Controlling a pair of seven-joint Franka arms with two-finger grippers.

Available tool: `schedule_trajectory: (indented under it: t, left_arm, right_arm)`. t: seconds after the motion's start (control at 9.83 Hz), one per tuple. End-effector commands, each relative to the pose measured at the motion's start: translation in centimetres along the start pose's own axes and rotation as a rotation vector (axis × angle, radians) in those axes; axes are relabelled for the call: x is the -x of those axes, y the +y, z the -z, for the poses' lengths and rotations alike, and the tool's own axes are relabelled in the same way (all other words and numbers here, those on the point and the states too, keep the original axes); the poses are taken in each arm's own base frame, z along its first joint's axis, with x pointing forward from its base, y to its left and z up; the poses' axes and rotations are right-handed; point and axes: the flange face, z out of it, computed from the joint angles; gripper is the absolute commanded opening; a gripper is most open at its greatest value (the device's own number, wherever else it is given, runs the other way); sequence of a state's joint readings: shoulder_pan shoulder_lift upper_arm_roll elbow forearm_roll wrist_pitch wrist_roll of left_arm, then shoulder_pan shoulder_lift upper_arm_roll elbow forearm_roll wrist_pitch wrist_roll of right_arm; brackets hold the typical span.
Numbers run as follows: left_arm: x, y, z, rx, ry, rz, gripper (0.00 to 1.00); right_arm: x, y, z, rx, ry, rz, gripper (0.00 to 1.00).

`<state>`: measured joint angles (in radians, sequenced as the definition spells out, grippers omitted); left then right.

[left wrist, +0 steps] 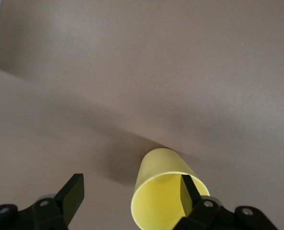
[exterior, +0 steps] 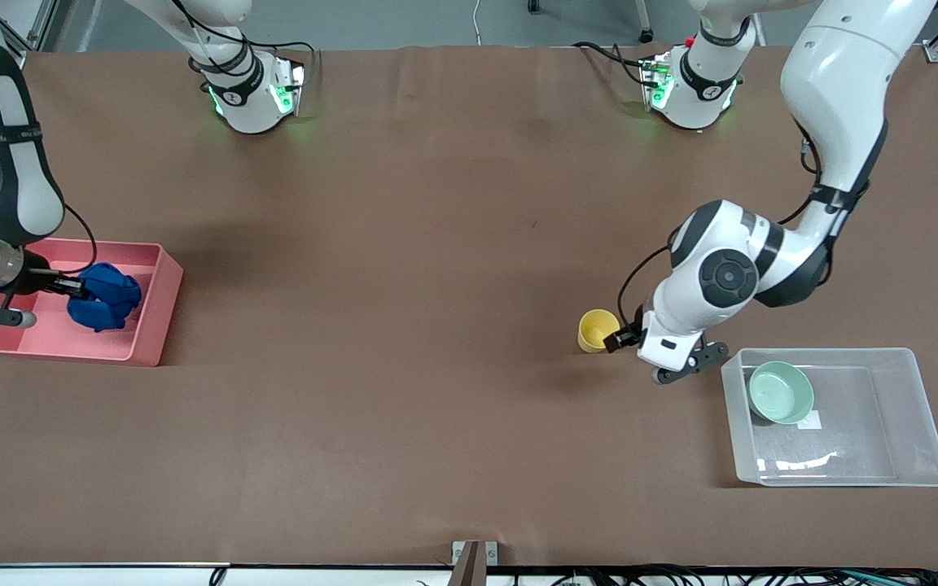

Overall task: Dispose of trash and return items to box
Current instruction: 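Move the left gripper to the cup while the right gripper drops the cloth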

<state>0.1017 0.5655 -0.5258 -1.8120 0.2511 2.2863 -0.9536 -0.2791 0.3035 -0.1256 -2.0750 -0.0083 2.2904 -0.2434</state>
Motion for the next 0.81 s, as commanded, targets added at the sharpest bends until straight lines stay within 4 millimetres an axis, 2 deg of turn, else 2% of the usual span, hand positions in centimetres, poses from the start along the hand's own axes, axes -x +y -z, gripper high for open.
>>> schedule_trajectory:
  t: [0.0, 0.1, 0.2, 0.31, 0.41, 0.51, 0.61, 0.71]
  left_arm:
    - [3.4, 1.1, -2.6, -0.011, 0.001, 0.034, 0.81]
    - [3.8, 0.9, -3.0, -0.023, 0.002, 0.035, 0.77]
    - [3.9, 0.8, -3.4, -0.035, 0.009, 0.02, 0.72]
    - [3.9, 0.7, -3.6, -0.045, 0.018, 0.006, 0.67]
    - [3.8, 0.5, -4.0, -0.049, 0.013, 0.007, 0.54]
    - [3.6, 0.5, -4.3, -0.049, 0.007, 0.01, 0.34]
    - [3.6, 0.4, -4.4, -0.049, 0.006, 0.012, 0.13]
    - [3.4, 0.4, -4.0, -0.046, 0.013, 0.009, 0.01]
  right_arm:
    - [-0.3, -0.4, -0.5, 0.01, 0.017, 0.024, 0.24]
    - [-0.6, -0.5, -0.5, 0.012, 0.024, 0.023, 0.43]
    - [-1.1, -0.4, 0.3, 0.016, 0.039, 0.024, 0.61]
    - [-1.7, -0.3, 1.5, 0.02, 0.06, 0.024, 0.73]
    - [-2.3, -0.4, 2.5, 0.025, 0.08, 0.028, 0.82]
    - [-2.9, -0.8, 4.2, 0.031, 0.113, 0.032, 0.87]
    - [-3.3, -1.1, 6.7, 0.033, 0.123, 0.039, 0.91]
    - [-3.8, -2.0, 9.7, 0.03, 0.116, 0.05, 0.92]
